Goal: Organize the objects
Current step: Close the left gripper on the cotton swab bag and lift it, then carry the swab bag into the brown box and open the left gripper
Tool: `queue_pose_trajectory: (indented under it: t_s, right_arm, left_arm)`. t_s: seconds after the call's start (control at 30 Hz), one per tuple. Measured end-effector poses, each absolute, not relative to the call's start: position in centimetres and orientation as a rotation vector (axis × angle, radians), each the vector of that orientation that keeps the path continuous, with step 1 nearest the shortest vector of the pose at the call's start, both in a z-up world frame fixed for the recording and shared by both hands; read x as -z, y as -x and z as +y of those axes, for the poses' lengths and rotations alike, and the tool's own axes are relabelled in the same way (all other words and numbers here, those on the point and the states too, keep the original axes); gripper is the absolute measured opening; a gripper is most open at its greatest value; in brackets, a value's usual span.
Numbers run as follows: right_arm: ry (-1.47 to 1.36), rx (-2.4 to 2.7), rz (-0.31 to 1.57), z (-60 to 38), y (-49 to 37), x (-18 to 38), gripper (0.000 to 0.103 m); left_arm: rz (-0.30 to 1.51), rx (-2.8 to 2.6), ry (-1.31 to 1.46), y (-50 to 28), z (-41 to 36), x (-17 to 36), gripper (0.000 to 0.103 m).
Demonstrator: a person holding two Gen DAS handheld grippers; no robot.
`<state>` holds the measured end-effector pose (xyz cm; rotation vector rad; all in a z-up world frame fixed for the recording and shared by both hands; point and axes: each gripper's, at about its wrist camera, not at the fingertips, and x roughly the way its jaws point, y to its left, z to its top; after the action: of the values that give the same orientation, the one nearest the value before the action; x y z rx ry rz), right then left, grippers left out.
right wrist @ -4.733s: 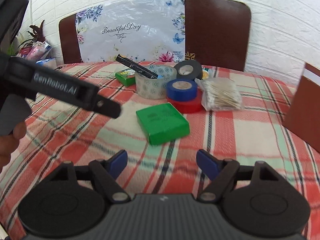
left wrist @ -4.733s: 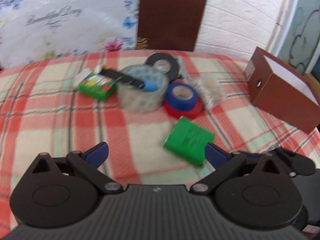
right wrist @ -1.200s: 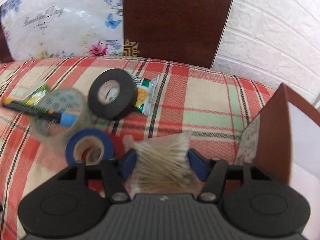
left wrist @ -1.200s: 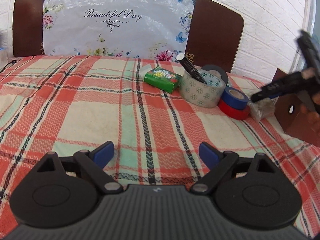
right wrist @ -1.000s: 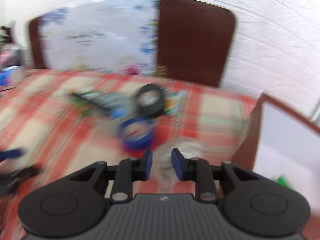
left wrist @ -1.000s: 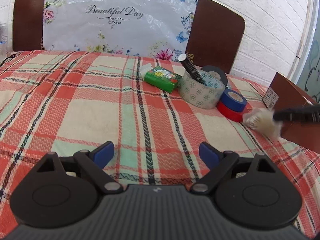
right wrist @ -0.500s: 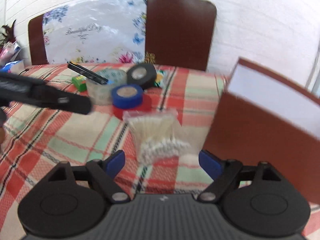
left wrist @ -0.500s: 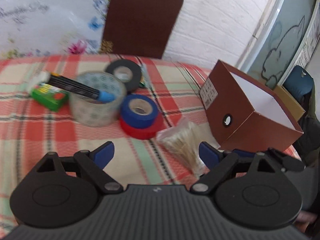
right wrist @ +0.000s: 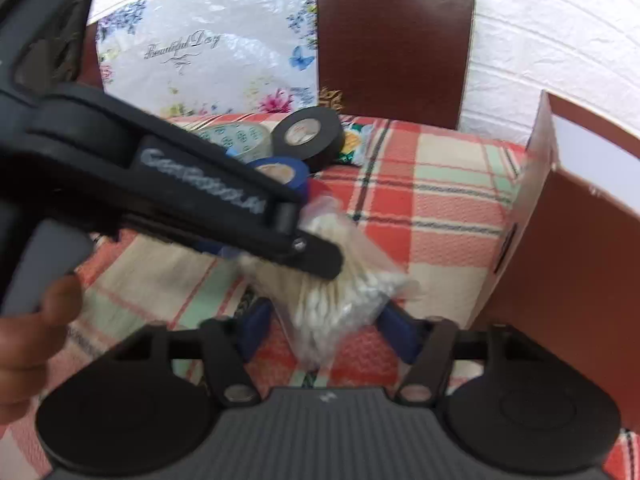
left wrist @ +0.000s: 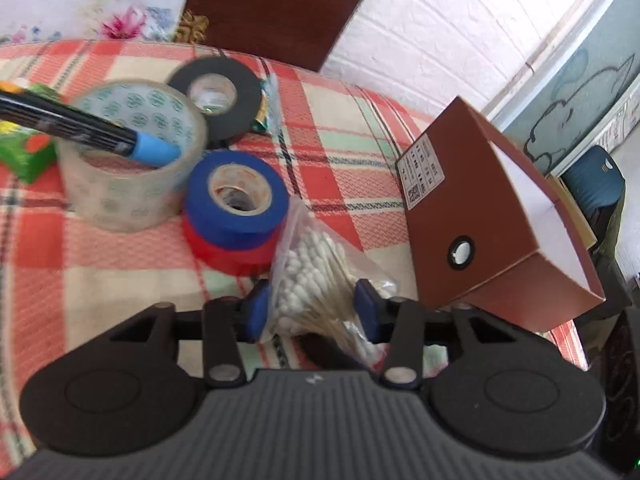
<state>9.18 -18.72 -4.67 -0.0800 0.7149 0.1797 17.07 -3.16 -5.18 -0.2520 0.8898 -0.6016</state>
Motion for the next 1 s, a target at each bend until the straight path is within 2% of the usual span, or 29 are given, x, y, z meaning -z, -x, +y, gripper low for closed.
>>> queue_pose_trajectory:
  t_s: [0.07, 0.13, 0.23, 0.33, 0.47, 0.53, 0.57, 0.6, 0.67, 0.8, 1.0]
  right_arm:
    - [0.064, -0.189, 0.706, -18.5, -8.4, 4.2, 0.043]
    - [0.043, -0.203, 0.661, -18.2, -6.7, 3.0, 0.043]
    - [0.099, -0.172, 0.499, -17.7, -3.4, 0.5, 0.043]
    - [0.092, -0.083, 0.388, -19.6, -2.0, -1.9, 0.043]
    - [0.063, 0.069, 0.330, -24.5, -1.6, -3.7, 0.043]
    - [0.052, 0.143, 0.324, -27.0, -1.8, -3.9, 0.046]
    - [0.066, 0.191, 0.324, -28.1, -2.3, -3.7, 0.059]
    - [0.096, 0.242, 0.326, -29.0, -2.9, -3.3, 0.073]
    - [0.160, 0.368, 0.379, -30.8, -4.4, -1.9, 0.069]
    - [0.043, 0.378, 0.379, -33.2, -2.8, -1.1, 0.069]
    - [-0.015, 0.344, 0.318, -31.5, -0.2, -0.6, 0.068]
  left_arm:
    - [0.848, 0.609, 0.244, -15.0, -2.3, 3.4, 0.040]
    - [0.764, 0.624, 0.216, -12.7, -1.9, 0.9, 0.040]
    - [0.658, 0.673, 0.180, -11.0, -3.2, -2.8, 0.040]
    - [0.592, 0.756, 0.143, -10.8, -7.0, -5.3, 0.040]
    - [0.552, 0.856, 0.086, -11.0, -13.4, -6.4, 0.042]
    - [0.545, 0.866, 0.059, -11.6, -16.9, -6.1, 0.057]
    - [0.524, 0.849, 0.024, -11.9, -18.5, -5.8, 0.065]
    - [0.508, 0.810, -0.018, -12.2, -19.9, -5.4, 0.065]
    - [0.546, 0.748, -0.071, -12.9, -21.1, -4.6, 0.064]
    - [0.524, 0.738, -0.053, -12.0, -18.3, -4.6, 0.065]
    - [0.502, 0.663, -0.025, -10.9, -11.6, -5.3, 0.065]
